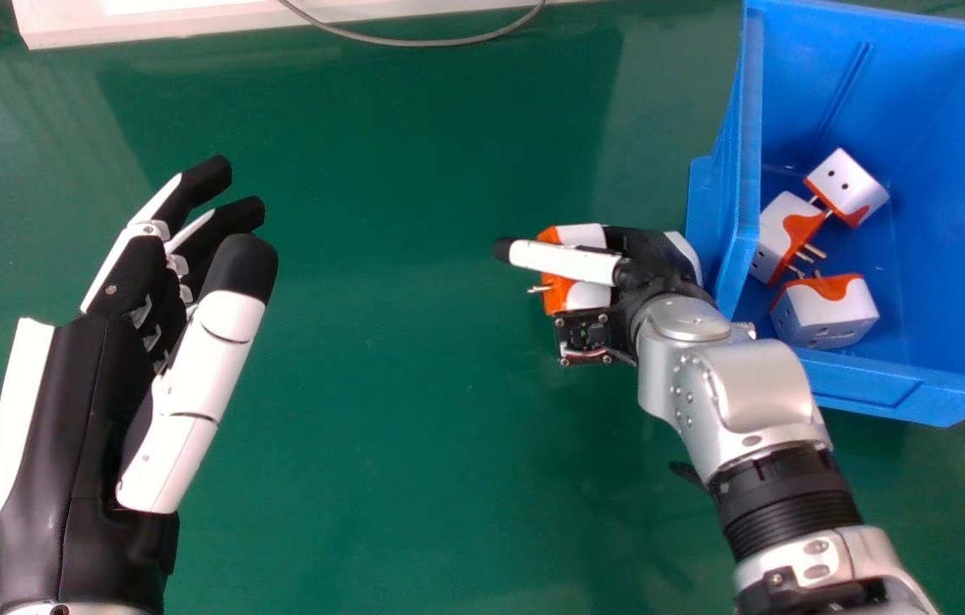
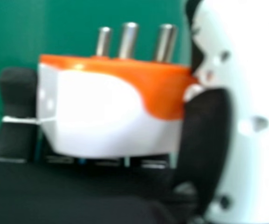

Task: Pick all objects and put in blue box

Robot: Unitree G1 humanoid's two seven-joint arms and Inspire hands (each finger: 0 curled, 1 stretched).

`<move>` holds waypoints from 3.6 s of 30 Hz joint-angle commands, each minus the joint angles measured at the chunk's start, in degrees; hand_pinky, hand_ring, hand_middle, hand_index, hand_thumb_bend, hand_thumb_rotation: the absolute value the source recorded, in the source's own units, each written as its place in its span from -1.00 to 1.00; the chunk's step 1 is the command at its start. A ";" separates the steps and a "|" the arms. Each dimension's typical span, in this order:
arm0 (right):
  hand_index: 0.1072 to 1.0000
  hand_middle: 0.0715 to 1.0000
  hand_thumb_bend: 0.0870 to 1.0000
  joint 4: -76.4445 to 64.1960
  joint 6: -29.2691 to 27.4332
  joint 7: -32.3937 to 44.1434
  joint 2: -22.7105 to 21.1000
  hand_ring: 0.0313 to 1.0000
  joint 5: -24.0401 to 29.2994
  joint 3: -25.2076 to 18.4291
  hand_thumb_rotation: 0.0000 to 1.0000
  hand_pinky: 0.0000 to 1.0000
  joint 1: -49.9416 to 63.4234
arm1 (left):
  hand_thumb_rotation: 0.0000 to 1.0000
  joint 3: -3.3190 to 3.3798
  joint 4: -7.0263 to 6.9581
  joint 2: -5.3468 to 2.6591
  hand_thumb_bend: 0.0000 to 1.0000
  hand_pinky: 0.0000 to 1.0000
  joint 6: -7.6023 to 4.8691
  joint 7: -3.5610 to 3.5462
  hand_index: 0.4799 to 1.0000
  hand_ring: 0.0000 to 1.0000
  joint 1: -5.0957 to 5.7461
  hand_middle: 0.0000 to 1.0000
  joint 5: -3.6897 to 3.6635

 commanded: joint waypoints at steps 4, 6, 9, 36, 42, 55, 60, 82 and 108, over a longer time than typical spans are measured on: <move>-0.21 0.07 -0.12 -1.42 2.21 -4.16 9.04 -0.14 2.91 0.19 -1.00 -0.33 -2.51 | 0.62 0.29 -2.07 0.10 0.56 0.56 -0.04 -0.01 0.49 0.69 -0.41 0.68 -0.06; -0.22 0.08 -0.12 -1.99 2.25 -4.31 8.85 -0.13 3.25 1.12 -1.00 -0.34 -2.27 | 0.62 0.30 -1.98 0.12 0.56 0.56 0.10 0.00 0.49 0.69 -0.63 0.68 0.03; -0.23 0.09 -0.13 -2.23 1.95 -3.68 8.29 -0.12 3.03 2.95 -1.00 -0.35 -2.04 | 0.62 0.36 -1.65 0.17 0.56 0.56 0.08 0.02 0.49 0.69 -0.99 0.68 0.17; -0.26 0.11 -0.13 -8.86 2.42 4.79 3.82 -0.10 0.52 14.48 -1.00 -0.35 -0.60 | 0.62 -0.80 0.03 0.16 0.56 0.55 -0.32 0.20 0.49 0.69 -2.32 0.68 1.69; -0.23 0.12 -0.13 -11.48 1.10 8.01 2.50 -0.13 -1.31 17.40 -1.00 -0.39 -0.25 | 0.62 -0.20 1.52 0.38 0.56 0.56 0.06 0.12 0.50 0.69 -3.97 0.69 1.52; -0.17 0.04 -0.12 -14.90 -4.79 10.71 1.61 -0.18 -4.45 18.04 -1.00 -0.38 0.12 | 0.62 1.68 8.48 0.72 0.53 0.56 -1.40 -0.05 0.53 0.70 -9.92 0.69 0.85; -0.17 0.02 -0.11 -21.19 -4.82 10.35 1.60 -0.21 -5.00 18.06 -1.00 -0.36 2.67 | 0.62 2.77 12.25 1.20 0.50 0.56 -2.51 -0.08 0.53 0.70 -12.70 0.70 0.79; -0.19 -0.02 -0.11 -54.75 -10.46 10.12 -2.86 -0.22 -11.57 22.04 -1.00 -0.32 24.13 | 0.62 6.65 22.38 3.11 0.49 0.55 -6.80 -0.86 0.57 0.71 -18.29 0.71 -0.14; -0.14 -0.08 -0.10 -55.13 -16.23 6.12 -4.08 -0.19 -20.14 13.20 -1.00 -0.35 18.27 | 0.64 11.67 29.64 6.16 0.45 0.57 -11.47 -4.03 0.59 0.71 -20.11 0.72 -3.79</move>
